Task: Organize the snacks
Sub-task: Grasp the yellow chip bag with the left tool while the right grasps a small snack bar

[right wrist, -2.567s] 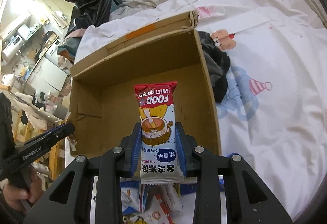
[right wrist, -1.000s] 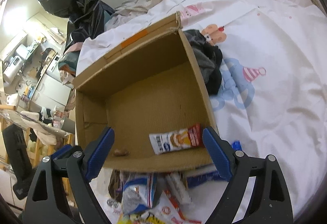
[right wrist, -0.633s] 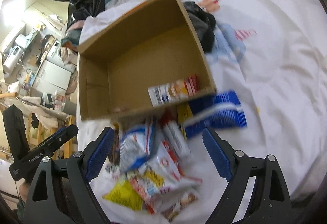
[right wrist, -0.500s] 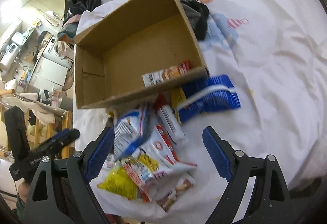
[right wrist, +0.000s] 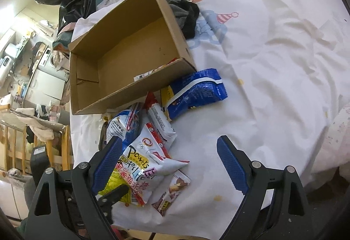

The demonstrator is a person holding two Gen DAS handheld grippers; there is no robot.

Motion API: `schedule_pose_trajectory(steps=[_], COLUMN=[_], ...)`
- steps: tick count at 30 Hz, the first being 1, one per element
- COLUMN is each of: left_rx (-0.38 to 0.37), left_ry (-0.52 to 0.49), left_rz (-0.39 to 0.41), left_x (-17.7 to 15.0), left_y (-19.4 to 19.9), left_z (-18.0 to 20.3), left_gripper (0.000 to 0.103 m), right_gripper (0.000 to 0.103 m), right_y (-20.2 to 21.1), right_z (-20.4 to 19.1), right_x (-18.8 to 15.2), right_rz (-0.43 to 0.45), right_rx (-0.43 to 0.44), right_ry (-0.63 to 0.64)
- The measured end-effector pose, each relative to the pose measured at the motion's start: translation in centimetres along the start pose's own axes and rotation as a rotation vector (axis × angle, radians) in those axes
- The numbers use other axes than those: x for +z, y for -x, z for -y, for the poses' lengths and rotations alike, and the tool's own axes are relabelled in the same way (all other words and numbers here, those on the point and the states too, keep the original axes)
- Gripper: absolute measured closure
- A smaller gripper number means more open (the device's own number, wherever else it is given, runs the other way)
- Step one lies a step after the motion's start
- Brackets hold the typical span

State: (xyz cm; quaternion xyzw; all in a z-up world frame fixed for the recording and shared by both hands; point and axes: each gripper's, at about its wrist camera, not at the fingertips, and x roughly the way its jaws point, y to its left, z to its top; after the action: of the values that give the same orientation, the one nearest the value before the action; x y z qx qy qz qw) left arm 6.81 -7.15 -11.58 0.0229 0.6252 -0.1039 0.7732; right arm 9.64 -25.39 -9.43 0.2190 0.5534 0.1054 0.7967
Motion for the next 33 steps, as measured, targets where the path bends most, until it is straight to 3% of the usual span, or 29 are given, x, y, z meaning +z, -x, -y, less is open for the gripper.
schedule_pose_trajectory(steps=[2,3,7,11,15,19,24,28,33], left_rx=[0.028,0.027,-0.002,-0.036,-0.094,-0.083,-0.063,-0.05,-0.061], left_ry=[-0.031,-0.037,-0.048,-0.044,-0.02,0.006,0.075,0.117,0.154], left_rz=[-0.007,-0.025,-0.05,-0.033,0.041,0.111,0.141,0.155,0.153], left_x=[0.0,0.0,-0.5,-0.8,-1.3,-0.9,0.3,-0.1,-0.1], left_y=[-0.6,-1.0,-1.2,0.5,4.9,7.8,8.4,7.6,7.1], left_z=[0.6,0.7,1.0,0.6,-0.4,-2.2,-4.7,-5.6,-6.7], left_gripper=[0.02,0.03,0.049,0.055,0.055,0.055,0.055,0.055,0.055], right_gripper=[0.013,0.013,0.013,0.013,0.013,0.014,0.035,0.061,0.069], right_y=[0.2,0.3,0.4,0.3,-0.2,-1.9,-4.5,-6.4,-7.9], right_z=[0.3,0.3,0.4,0.2,0.1,-0.1,-0.8,-1.4,-1.9], right_x=[-0.1,-0.1,-0.2,-0.2,-0.6,-2.1,-4.3,-5.6,-6.5], right_rz=[0.006,0.007,0.008,0.0,-0.034,-0.139,-0.282,-0.355,-0.391], right_rx=[0.001,0.001,0.0,0.004,0.01,0.026,0.017,-0.002,-0.078], right_ry=[-0.007,-0.009,-0.012,-0.007,-0.005,-0.021,-0.023,-0.008,0.019])
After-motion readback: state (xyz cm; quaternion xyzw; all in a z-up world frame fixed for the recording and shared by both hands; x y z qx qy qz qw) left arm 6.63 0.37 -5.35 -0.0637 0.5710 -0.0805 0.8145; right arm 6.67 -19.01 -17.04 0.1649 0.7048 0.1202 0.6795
